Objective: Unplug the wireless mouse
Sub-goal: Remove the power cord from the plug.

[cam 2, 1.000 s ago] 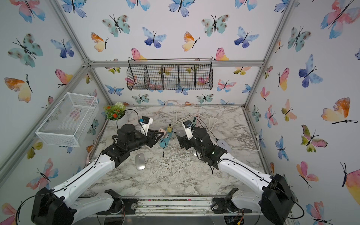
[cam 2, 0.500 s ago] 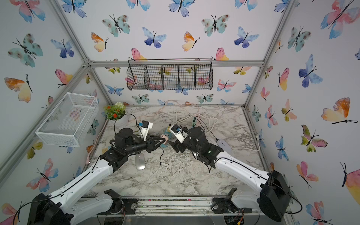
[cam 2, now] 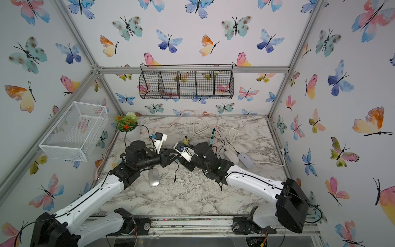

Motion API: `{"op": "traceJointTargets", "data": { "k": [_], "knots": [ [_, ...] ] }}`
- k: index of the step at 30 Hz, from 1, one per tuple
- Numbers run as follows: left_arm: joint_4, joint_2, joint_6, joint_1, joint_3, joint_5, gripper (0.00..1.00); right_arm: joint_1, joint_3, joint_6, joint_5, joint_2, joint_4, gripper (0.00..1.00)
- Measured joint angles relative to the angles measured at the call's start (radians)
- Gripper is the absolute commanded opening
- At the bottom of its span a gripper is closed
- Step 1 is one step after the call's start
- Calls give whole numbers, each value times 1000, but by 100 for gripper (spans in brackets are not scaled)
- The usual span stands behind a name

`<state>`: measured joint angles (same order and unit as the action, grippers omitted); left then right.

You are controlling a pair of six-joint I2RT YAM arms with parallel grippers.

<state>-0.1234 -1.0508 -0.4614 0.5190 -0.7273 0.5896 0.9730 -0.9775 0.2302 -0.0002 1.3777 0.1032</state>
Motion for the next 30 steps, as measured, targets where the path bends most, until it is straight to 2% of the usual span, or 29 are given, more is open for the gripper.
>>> {"op": "traceJointTargets", "data": {
  "k": [5, 9, 10, 14, 16, 21, 30],
  "knots": [
    [-2, -1, -15, 0, 0, 0, 0, 10, 0, 6, 9, 1, 2, 45],
    [-5, -2, -20, 0, 0, 0, 0, 11, 0, 4, 13, 0, 2, 34],
    [-6, -2, -22, 0, 0, 0, 8, 11, 0, 3, 13, 0, 2, 32],
    [-7, 1, -25, 0, 0, -5, 57, 13, 2, -13, 20, -2, 9, 28],
    [-7, 18, -27, 0, 6, -18, 67, 13, 6, -29, 26, -10, 19, 28],
    [-11, 101, -34, 0, 31, -64, 57, 13, 22, -60, 27, -45, 31, 28],
    [-23, 136, -34, 0, 34, -117, 54, 13, 23, -83, 11, -56, 31, 27]
  ]
}}
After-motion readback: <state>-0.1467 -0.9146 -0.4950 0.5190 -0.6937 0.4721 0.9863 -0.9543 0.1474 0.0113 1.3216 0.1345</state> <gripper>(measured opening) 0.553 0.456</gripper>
